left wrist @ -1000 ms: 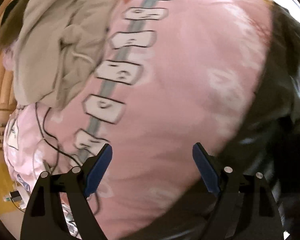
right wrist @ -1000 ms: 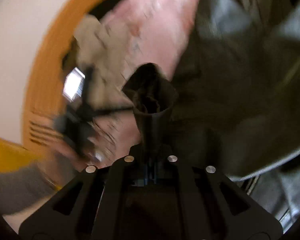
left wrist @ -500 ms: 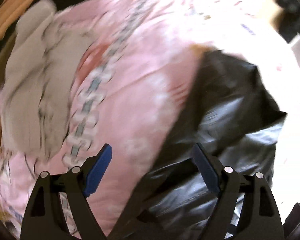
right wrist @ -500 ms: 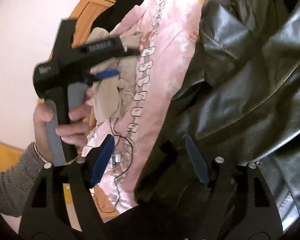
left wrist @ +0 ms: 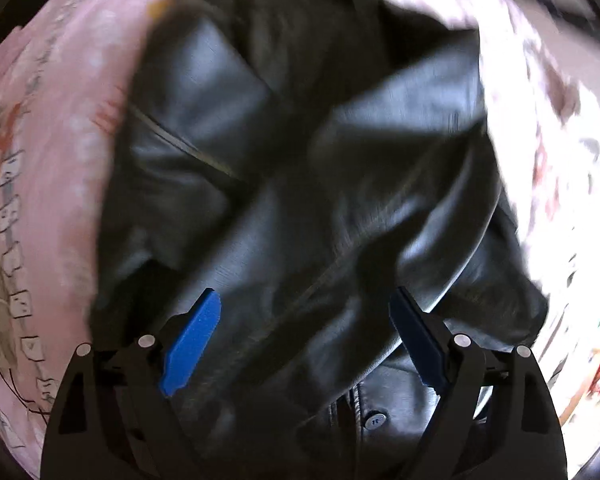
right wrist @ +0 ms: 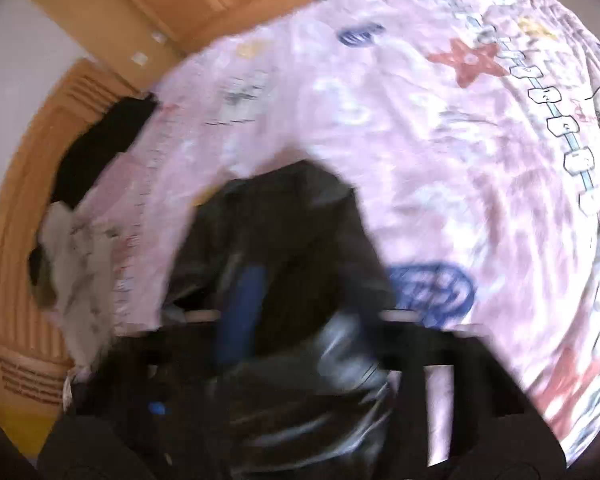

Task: Fold large clothes

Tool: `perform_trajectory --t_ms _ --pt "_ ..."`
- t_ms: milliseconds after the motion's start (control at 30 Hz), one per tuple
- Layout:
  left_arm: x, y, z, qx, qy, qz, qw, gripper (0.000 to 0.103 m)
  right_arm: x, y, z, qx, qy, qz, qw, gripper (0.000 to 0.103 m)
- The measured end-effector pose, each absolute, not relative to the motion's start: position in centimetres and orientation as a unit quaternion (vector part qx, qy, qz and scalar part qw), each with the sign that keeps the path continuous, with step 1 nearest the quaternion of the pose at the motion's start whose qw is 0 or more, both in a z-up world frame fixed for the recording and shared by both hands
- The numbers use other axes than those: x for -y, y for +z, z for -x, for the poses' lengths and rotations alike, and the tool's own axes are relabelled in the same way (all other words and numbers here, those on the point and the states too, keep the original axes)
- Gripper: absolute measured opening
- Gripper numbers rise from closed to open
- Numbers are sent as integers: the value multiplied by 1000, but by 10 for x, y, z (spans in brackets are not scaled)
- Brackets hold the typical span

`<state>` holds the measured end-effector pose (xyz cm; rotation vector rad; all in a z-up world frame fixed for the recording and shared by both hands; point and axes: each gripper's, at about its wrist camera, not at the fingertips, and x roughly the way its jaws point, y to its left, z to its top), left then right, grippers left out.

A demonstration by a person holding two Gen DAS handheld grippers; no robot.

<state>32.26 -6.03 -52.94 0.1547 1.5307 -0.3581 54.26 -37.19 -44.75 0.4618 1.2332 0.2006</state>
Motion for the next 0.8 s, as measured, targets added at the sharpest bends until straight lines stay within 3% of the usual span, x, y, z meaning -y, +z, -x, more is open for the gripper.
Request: perform_trajectory --t_ms 100,200,533,700,800 --pt "59 -565 -311 -715 -122 -91 683 78 361 -496 -577 -651 110 -224 717 6" --pt "36 -599 -296 -744 -72 -99 657 82 341 -530 -585 -689 131 -227 676 6" --pt "13 -614 -272 -742 -81 -96 659 85 350 -582 -613 -680 38 -247 690 0" --pt "14 -613 -270 -739 -77 -92 663 86 356 -539 -599 -631 120 -271 717 0" --pt "18 -610 -266 -739 -77 -93 663 86 341 -509 -579 -647 192 -232 700 0"
